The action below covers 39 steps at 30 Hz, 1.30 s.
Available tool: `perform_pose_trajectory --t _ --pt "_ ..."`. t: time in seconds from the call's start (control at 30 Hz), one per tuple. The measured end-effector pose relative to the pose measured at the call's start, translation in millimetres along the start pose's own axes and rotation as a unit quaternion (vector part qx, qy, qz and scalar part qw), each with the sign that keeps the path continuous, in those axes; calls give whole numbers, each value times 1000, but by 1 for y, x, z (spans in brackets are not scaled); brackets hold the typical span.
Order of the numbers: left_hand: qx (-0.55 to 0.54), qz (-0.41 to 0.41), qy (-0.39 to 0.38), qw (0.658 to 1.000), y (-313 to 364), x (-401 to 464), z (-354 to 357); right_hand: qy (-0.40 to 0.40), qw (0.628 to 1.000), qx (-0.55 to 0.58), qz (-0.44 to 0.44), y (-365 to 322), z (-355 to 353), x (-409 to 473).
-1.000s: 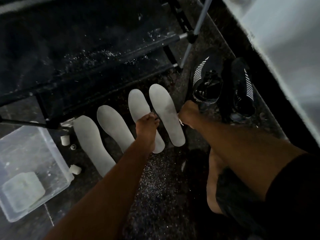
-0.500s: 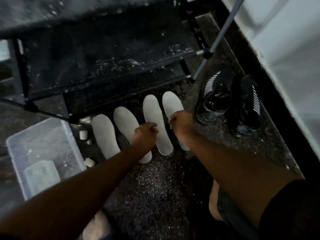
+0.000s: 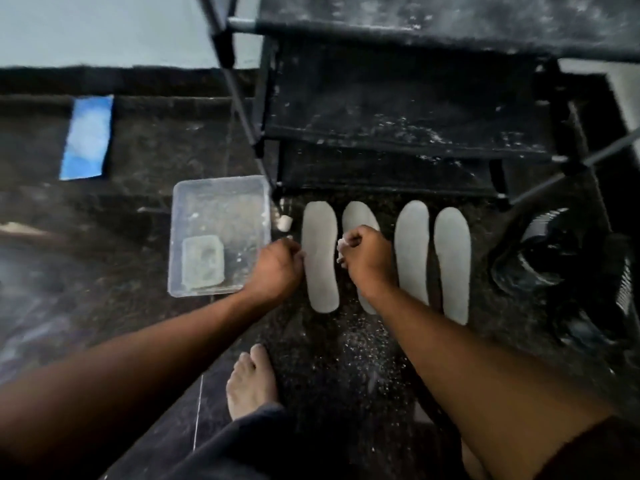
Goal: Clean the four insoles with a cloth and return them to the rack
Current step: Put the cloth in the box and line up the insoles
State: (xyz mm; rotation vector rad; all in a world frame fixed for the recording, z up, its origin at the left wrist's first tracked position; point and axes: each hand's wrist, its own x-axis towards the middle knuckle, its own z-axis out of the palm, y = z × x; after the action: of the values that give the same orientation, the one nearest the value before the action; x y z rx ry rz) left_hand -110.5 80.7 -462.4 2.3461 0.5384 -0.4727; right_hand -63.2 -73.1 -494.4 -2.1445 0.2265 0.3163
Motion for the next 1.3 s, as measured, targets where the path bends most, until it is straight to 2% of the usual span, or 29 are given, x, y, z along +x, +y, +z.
perform_pose_trajectory --t 0.17,0.27,0.37,0.6,0.73,0.87,0.97,1.07,1.2,1.3 --pt "-86 -61 57 993 -51 1 -34 -46 997 -29 -46 -42 71 -6" --pt "-95 -79 100 987 -92 -6 -48 -75 992 -46 -86 -65 112 -21" --pt "-56 -97 144 983 -126 -12 -54 -110 985 -62 -119 -74 147 -34" --pt "-78 -160 139 974 -178 -16 -60 -158 967 -106 -170 -88 204 -39" --pt "-77 -167 146 972 -193 -14 -62 -181 950 -156 -202 -87 218 -38" --pt "-60 -169 144 973 -201 -14 -62 -186 905 -254 -286 -80 233 -36" --pt "-56 -178 139 973 -209 -11 -62 -190 880 -298 -316 -76 244 -37" --pt "-60 -190 135 971 -215 -11 -63 -204 880 -300 -305 -76 247 -37" --pt "-44 -182 122 975 -216 -14 -64 -220 896 -248 -294 -71 232 -40" --pt "-23 -151 114 982 -201 -23 -66 -207 905 -227 -293 -63 199 -42"
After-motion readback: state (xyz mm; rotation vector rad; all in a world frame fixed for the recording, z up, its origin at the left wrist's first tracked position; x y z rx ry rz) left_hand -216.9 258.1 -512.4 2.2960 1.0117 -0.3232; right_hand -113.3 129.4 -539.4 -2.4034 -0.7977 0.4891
